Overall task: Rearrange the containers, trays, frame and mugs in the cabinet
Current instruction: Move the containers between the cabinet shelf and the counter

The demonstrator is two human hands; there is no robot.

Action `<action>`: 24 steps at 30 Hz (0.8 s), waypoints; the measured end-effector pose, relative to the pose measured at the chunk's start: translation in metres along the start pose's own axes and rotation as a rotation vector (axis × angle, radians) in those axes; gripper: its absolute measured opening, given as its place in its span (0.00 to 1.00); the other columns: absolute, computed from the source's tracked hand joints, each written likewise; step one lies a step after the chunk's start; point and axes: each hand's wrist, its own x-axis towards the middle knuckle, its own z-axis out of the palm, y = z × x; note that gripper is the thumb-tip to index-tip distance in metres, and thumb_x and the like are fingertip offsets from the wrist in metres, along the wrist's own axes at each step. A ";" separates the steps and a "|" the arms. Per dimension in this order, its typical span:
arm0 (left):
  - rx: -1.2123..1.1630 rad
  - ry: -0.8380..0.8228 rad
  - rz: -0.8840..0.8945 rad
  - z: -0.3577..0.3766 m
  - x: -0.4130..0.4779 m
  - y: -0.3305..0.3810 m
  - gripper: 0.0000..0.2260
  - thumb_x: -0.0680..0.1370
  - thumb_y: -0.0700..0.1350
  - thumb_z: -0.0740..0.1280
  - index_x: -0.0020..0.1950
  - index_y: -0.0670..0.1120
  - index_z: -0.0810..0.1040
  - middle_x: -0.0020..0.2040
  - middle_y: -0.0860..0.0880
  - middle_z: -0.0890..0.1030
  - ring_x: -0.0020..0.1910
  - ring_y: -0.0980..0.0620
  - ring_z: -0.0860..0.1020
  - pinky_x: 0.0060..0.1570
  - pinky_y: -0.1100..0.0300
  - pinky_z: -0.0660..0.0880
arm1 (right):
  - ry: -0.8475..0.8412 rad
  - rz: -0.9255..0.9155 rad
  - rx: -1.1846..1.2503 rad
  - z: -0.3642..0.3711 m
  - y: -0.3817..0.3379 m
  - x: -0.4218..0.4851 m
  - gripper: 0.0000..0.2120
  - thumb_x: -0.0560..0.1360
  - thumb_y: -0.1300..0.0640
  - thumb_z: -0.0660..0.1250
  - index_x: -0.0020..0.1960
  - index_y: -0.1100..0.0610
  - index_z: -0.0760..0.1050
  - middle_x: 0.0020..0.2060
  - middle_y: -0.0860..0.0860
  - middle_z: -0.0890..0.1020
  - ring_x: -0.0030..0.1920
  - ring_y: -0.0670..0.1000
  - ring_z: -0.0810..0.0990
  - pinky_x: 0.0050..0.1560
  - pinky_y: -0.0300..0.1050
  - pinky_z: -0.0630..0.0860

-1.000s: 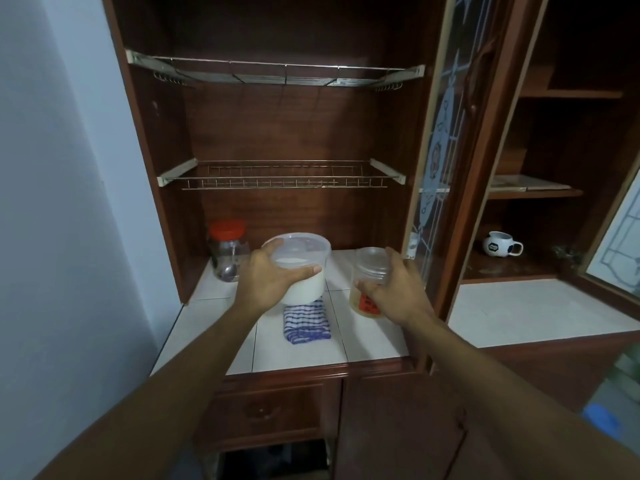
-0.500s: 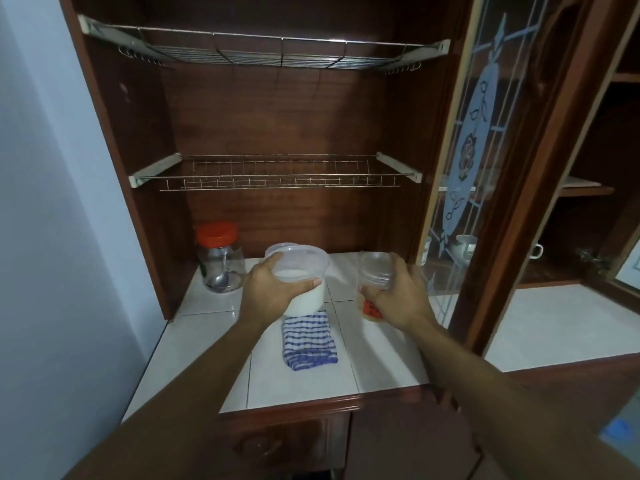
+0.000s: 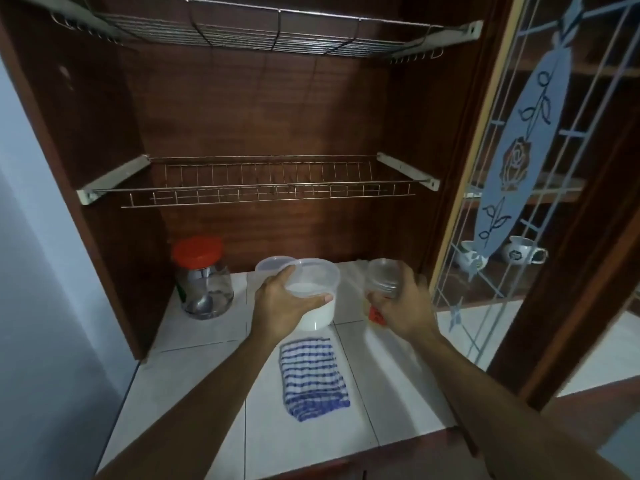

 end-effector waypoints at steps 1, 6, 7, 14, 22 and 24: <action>0.004 -0.002 -0.009 0.005 0.006 -0.002 0.40 0.62 0.56 0.81 0.71 0.48 0.71 0.62 0.51 0.75 0.60 0.53 0.73 0.60 0.61 0.72 | 0.009 0.002 -0.008 0.004 0.001 0.007 0.39 0.71 0.45 0.74 0.75 0.49 0.57 0.69 0.56 0.65 0.67 0.62 0.71 0.64 0.55 0.70; -0.019 -0.006 -0.018 0.032 0.031 -0.016 0.41 0.60 0.57 0.81 0.70 0.49 0.73 0.62 0.52 0.76 0.59 0.54 0.73 0.59 0.61 0.72 | 0.022 0.014 0.049 0.027 0.011 0.042 0.38 0.71 0.47 0.74 0.75 0.50 0.58 0.69 0.56 0.63 0.66 0.61 0.71 0.63 0.51 0.71; -0.023 -0.007 -0.017 0.038 0.035 -0.019 0.40 0.60 0.57 0.81 0.69 0.48 0.73 0.60 0.53 0.76 0.57 0.56 0.72 0.57 0.64 0.70 | 0.021 0.020 0.059 0.032 0.014 0.049 0.38 0.72 0.48 0.74 0.75 0.50 0.58 0.69 0.56 0.63 0.66 0.61 0.71 0.62 0.51 0.71; 0.009 -0.034 -0.055 0.080 0.067 -0.038 0.46 0.58 0.60 0.81 0.72 0.47 0.70 0.68 0.49 0.74 0.66 0.51 0.70 0.64 0.62 0.67 | 0.047 0.054 0.008 0.067 0.035 0.077 0.39 0.71 0.50 0.73 0.75 0.58 0.59 0.65 0.61 0.67 0.61 0.64 0.73 0.58 0.54 0.73; -0.047 -0.054 -0.077 0.120 0.095 -0.060 0.46 0.59 0.58 0.82 0.73 0.48 0.69 0.69 0.49 0.73 0.68 0.52 0.69 0.63 0.66 0.62 | 0.051 0.134 -0.003 0.093 0.047 0.109 0.40 0.71 0.49 0.74 0.76 0.55 0.58 0.68 0.59 0.65 0.65 0.63 0.71 0.61 0.55 0.73; -0.029 -0.048 -0.069 0.127 0.101 -0.064 0.46 0.59 0.58 0.81 0.73 0.48 0.69 0.69 0.49 0.73 0.68 0.51 0.69 0.64 0.65 0.63 | 0.039 0.114 0.012 0.099 0.050 0.114 0.41 0.70 0.50 0.75 0.76 0.55 0.58 0.68 0.60 0.65 0.66 0.64 0.70 0.62 0.56 0.73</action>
